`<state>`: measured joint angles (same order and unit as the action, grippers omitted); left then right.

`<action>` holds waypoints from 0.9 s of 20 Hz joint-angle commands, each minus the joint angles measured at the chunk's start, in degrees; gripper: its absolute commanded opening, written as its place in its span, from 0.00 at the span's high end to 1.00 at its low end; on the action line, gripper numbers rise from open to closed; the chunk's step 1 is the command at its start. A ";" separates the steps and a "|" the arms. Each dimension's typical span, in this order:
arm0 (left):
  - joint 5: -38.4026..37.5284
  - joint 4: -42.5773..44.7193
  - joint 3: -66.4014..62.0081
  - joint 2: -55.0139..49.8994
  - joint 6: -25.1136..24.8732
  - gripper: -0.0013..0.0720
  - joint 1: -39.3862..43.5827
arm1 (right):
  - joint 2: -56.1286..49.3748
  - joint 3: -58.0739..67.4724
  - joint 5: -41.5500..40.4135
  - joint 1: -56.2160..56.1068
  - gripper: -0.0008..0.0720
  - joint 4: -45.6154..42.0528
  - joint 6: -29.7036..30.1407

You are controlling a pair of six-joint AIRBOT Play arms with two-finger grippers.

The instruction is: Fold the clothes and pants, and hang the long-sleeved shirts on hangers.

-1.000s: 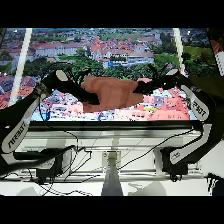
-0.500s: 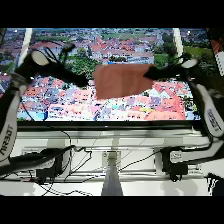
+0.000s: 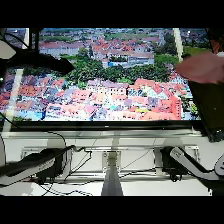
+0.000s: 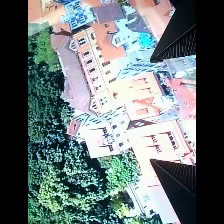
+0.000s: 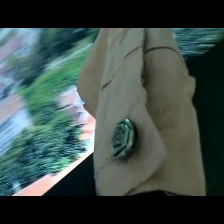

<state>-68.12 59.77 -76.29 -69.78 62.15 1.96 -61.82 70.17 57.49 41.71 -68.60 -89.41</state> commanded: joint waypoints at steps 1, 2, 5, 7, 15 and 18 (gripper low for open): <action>0.11 -0.17 -0.15 0.59 0.00 0.03 -0.24 | 4.83 0.11 11.80 13.60 0.97 -9.64 -8.35; 0.11 -0.17 -0.15 0.57 0.00 0.03 -0.24 | 4.72 0.07 15.37 16.65 0.96 -9.99 -11.32; 0.11 -0.17 -0.15 0.57 0.00 0.03 -0.24 | 4.52 -0.48 16.83 23.02 0.00 -9.99 -20.92; 0.11 -0.20 -0.15 0.57 0.00 0.03 -0.24 | 4.52 -0.48 17.03 23.65 0.05 -10.71 -19.39; 0.11 -0.17 -0.15 0.57 0.00 0.03 -0.24 | 4.50 -0.48 12.31 -7.17 0.85 -6.60 -5.53; 0.11 -0.20 -0.15 0.57 0.00 0.03 -0.24 | 4.50 -0.48 10.29 -25.66 0.96 -6.64 -3.89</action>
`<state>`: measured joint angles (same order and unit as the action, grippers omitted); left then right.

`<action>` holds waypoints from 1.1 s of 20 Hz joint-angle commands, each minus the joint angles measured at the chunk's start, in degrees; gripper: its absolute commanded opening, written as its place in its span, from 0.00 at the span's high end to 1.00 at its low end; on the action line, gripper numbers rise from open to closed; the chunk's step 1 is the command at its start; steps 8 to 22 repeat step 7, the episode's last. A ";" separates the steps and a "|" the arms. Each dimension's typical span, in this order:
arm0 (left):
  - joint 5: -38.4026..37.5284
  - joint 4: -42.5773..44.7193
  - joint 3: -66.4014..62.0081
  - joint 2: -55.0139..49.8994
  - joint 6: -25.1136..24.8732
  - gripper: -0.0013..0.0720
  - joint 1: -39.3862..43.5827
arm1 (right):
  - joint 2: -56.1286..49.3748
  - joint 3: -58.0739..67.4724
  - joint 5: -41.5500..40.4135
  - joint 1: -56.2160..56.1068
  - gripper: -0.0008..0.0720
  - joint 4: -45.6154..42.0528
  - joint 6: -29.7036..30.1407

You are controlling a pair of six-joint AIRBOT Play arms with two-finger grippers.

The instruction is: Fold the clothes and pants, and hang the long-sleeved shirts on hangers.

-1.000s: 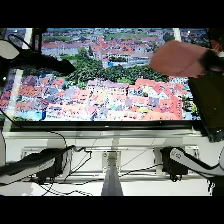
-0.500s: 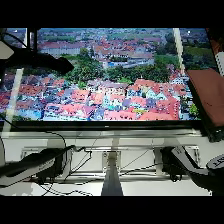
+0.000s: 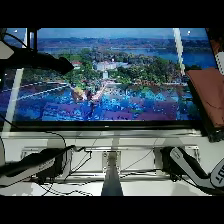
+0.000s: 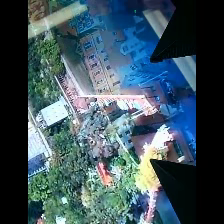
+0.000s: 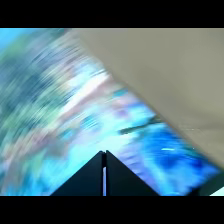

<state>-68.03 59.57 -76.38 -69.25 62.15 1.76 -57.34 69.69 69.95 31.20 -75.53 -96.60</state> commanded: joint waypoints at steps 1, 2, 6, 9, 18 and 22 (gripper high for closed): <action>0.02 0.02 -0.07 0.04 0.00 0.03 -0.04 | 0.02 0.00 -2.67 -21.11 0.96 0.24 3.39; 0.02 0.00 -0.07 0.04 0.00 0.03 -0.04 | 0.02 0.00 -3.54 -26.71 0.96 0.11 4.92; 0.02 0.02 -0.07 0.04 0.00 0.03 -0.04 | 0.02 0.00 -7.91 -43.36 0.96 -6.08 13.07; 0.02 0.02 -0.07 0.04 0.00 0.03 -0.04 | 0.02 0.00 -8.81 -45.64 0.96 -6.03 13.79; 0.02 0.02 -0.07 0.04 0.00 0.03 -0.04 | 0.02 0.00 -8.81 -45.64 0.96 -6.03 13.79; 0.02 0.02 -0.07 0.04 0.00 0.03 -0.04 | 0.02 0.00 -8.81 -45.64 0.96 -6.03 13.79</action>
